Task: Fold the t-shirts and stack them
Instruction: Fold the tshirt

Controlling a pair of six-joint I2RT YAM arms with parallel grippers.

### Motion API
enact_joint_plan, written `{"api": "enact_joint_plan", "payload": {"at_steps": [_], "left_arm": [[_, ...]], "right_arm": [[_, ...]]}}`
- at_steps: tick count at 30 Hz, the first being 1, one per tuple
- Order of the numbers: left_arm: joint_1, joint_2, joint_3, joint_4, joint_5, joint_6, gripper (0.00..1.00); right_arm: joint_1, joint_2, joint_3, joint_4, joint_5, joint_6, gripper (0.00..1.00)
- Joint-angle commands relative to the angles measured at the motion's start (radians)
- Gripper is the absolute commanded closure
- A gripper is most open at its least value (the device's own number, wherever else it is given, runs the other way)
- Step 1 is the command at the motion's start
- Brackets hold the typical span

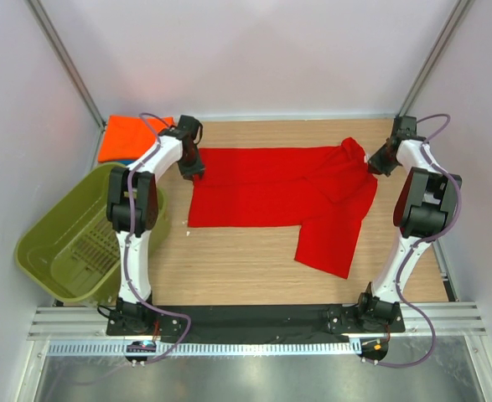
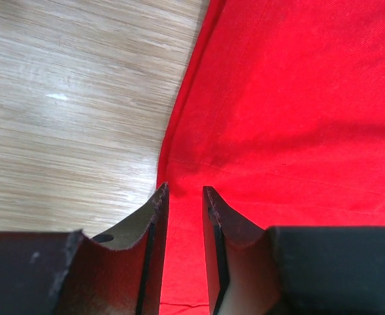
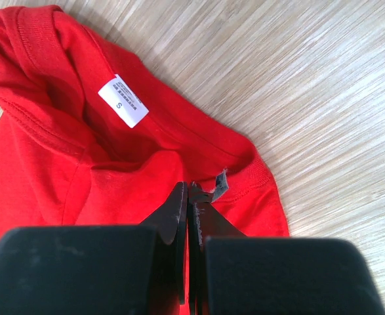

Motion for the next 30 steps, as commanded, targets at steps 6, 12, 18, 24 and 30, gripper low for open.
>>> {"api": "enact_joint_plan", "payload": {"at_steps": [6,12,18,24,30], "left_arm": [[0.006,0.017,0.022,-0.022,-0.028,0.004,0.72],[0.007,0.014,0.007,-0.016,-0.037,0.004,0.74],[0.006,0.023,0.008,-0.019,-0.048,0.007,0.76],[0.009,0.01,-0.026,0.012,-0.033,0.015,0.75],[0.01,0.009,-0.03,0.022,-0.016,0.026,0.75]], "right_arm": [[-0.003,-0.037,0.039,0.01,-0.01,-0.011,0.99],[-0.005,-0.036,0.038,0.01,-0.009,-0.016,0.99],[-0.008,-0.036,0.035,0.011,-0.016,-0.016,0.99],[-0.014,-0.036,0.036,0.008,-0.019,-0.014,0.99],[-0.017,-0.031,0.033,0.008,-0.026,-0.013,0.99]]}}
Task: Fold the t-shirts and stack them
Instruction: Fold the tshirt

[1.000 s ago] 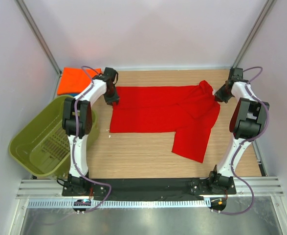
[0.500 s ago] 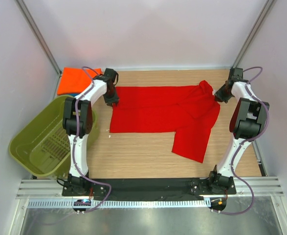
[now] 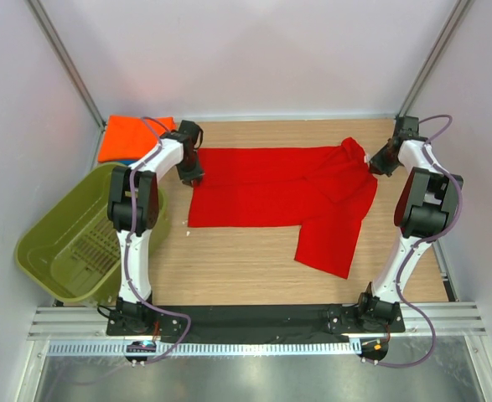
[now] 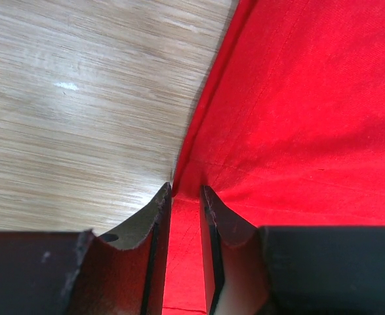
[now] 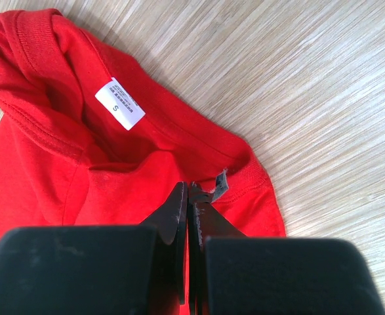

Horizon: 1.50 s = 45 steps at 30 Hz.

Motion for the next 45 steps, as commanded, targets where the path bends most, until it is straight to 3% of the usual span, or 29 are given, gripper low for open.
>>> {"api": "enact_joint_plan", "payload": {"at_steps": [1,3,12,23,33,38,45], "left_arm": [[0.009,-0.006,0.0,0.029,0.008,0.018,0.75],[0.009,-0.003,0.0,0.031,0.007,0.018,0.76],[0.01,-0.009,0.009,0.031,0.013,0.011,1.0],[0.01,-0.012,0.077,-0.02,0.019,-0.016,1.0],[0.012,0.028,0.331,-0.096,-0.004,-0.029,1.0],[0.035,0.098,0.515,-0.124,-0.001,-0.045,1.0],[0.084,0.128,0.527,0.018,0.097,-0.099,1.0]], "right_arm": [[-0.006,-0.031,0.031,0.01,-0.012,-0.01,0.99],[-0.007,-0.031,0.031,0.01,-0.012,-0.01,0.99],[-0.009,-0.027,0.029,0.012,-0.017,-0.01,0.99],[-0.009,-0.034,0.045,0.007,-0.037,0.005,0.99],[-0.02,-0.047,0.129,0.068,-0.164,0.093,0.99],[-0.03,-0.031,0.141,0.194,-0.258,0.174,0.99],[-0.047,-0.019,0.12,0.478,-0.351,0.367,0.99]]}}
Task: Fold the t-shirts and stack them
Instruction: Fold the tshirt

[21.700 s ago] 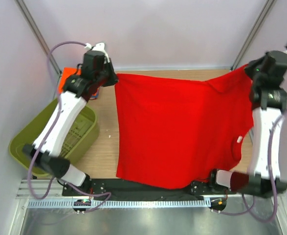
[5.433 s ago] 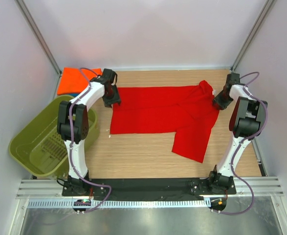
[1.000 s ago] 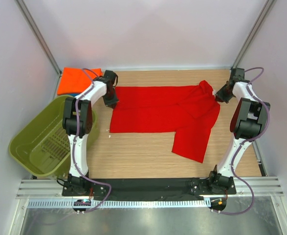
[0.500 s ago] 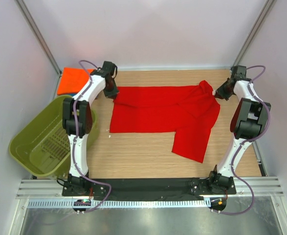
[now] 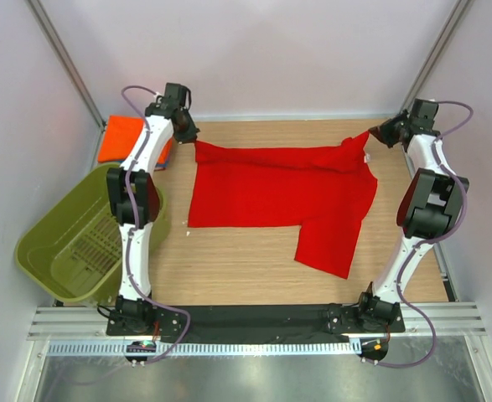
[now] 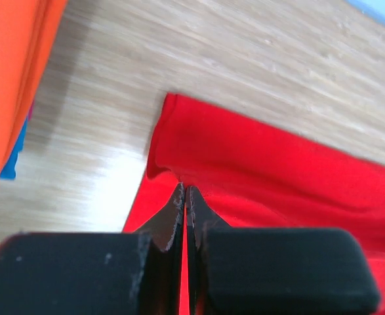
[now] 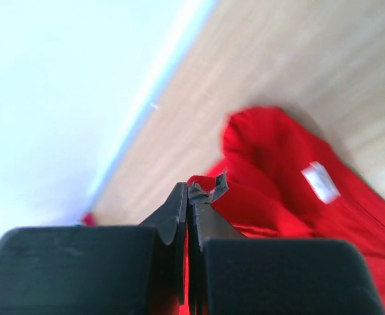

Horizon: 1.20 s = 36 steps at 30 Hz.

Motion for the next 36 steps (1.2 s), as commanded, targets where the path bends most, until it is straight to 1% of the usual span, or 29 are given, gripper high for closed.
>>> {"api": "enact_joint_plan", "payload": {"at_steps": [1,3,4,8,13,15,18,22,28,36], "left_arm": [[0.036,0.011,0.01,0.118,0.1,-0.043,1.0],[0.044,0.017,0.009,0.157,0.13,-0.07,1.0],[0.053,0.021,0.009,0.195,0.157,-0.078,1.0],[0.07,0.026,0.003,0.275,0.176,-0.122,1.0],[0.078,0.014,-0.01,0.32,0.168,-0.141,1.0],[0.079,0.008,-0.011,0.321,0.159,-0.142,1.0],[0.079,-0.003,-0.013,0.327,0.136,-0.139,1.0],[0.079,-0.015,-0.013,0.32,0.095,-0.13,1.0],[0.081,-0.028,-0.005,0.317,0.064,-0.118,1.0],[0.081,-0.042,0.018,0.304,0.026,-0.109,1.0]], "right_arm": [[-0.009,-0.013,0.019,0.256,-0.071,0.13,0.99],[-0.008,-0.004,0.035,0.298,-0.072,0.149,0.99],[-0.009,0.007,0.042,0.354,-0.082,0.158,0.99],[-0.011,0.018,0.087,0.435,-0.089,0.144,0.99],[-0.008,-0.002,0.069,0.563,-0.083,0.138,0.99],[-0.009,-0.016,0.04,0.648,-0.074,0.136,0.99],[-0.009,-0.037,0.018,0.715,-0.059,0.124,0.99],[-0.002,-0.073,-0.011,0.761,-0.023,0.094,0.99],[0.004,-0.094,-0.016,0.805,-0.011,0.064,0.99],[0.01,-0.14,-0.011,0.821,0.016,0.008,0.99]]}}
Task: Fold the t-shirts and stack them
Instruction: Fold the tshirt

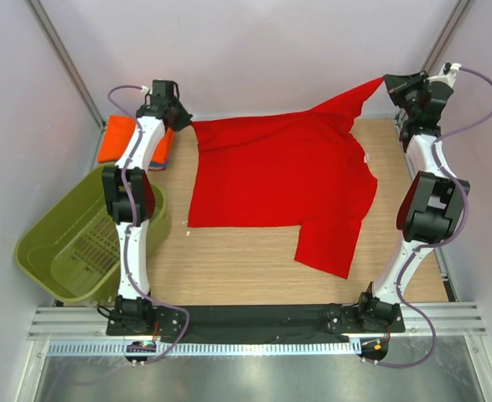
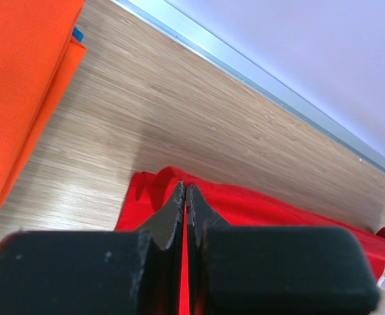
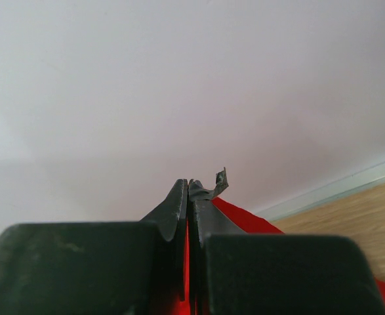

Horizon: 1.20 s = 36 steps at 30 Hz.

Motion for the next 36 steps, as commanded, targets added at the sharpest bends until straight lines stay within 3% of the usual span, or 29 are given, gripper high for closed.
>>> {"api": "enact_joint_plan", "payload": {"at_steps": [1,11,20,30,36], "left_arm": [[0.011,-0.073,0.034,0.027,-0.043,0.017,1.0],[0.011,-0.061,0.052,0.007,-0.071,0.026,1.0],[0.011,-0.015,0.127,0.007,-0.086,0.055,1.0],[0.011,0.025,0.159,0.074,-0.072,0.118,1.0],[0.012,0.045,0.15,0.081,-0.032,0.158,1.0]], "right_arm": [[0.0,-0.104,0.015,0.101,0.044,-0.059,0.99],[0.002,-0.121,0.046,0.04,0.08,-0.161,0.99],[0.002,0.048,0.182,-0.075,-0.152,-0.235,0.99],[0.002,0.194,0.29,-0.215,-0.236,-0.315,0.99],[0.002,0.201,0.281,-0.284,-0.226,-0.309,0.99]]}}
